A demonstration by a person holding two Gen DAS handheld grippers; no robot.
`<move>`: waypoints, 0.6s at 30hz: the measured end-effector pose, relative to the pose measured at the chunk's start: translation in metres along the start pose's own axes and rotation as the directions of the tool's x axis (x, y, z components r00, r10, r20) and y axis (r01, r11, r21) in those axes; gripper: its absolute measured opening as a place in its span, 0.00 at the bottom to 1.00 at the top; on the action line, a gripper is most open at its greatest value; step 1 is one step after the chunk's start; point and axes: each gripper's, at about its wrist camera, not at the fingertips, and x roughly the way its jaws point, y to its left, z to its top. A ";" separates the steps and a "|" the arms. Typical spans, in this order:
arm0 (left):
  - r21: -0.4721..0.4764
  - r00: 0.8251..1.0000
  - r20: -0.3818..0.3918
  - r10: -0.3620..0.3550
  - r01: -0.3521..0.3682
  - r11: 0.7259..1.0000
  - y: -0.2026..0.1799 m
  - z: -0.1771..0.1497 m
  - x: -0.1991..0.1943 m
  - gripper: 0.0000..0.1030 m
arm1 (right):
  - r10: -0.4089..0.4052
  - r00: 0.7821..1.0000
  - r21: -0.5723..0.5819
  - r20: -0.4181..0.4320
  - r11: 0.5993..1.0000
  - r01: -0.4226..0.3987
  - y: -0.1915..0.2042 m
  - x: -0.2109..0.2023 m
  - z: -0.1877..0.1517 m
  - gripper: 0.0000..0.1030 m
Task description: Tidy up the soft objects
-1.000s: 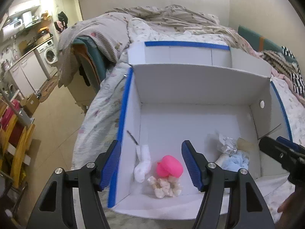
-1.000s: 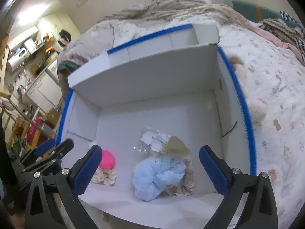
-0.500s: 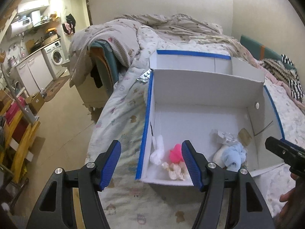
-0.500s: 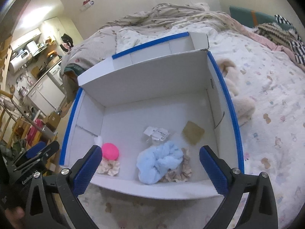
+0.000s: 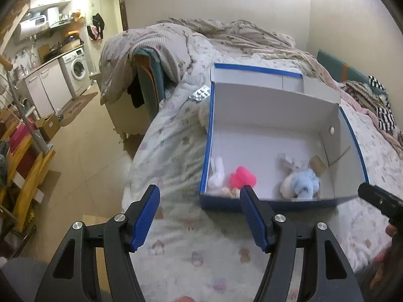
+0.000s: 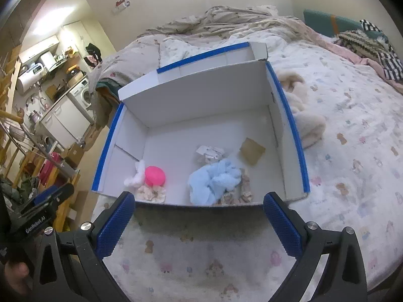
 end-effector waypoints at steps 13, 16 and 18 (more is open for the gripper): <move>-0.019 0.994 0.112 0.006 -0.004 1.000 0.014 -0.036 -0.044 0.61 | -0.058 0.992 -0.078 0.112 0.995 0.067 0.031 -0.039 -0.032 1.00; -0.015 0.983 0.182 0.024 -0.022 1.000 0.015 -0.037 -0.056 0.73 | -0.072 0.983 -0.100 0.166 0.991 0.089 0.037 -0.048 -0.033 1.00; -0.016 0.979 0.204 0.021 -0.018 1.000 0.016 -0.036 -0.059 0.89 | -0.083 0.978 -0.114 0.192 0.988 0.106 0.040 -0.051 -0.033 1.00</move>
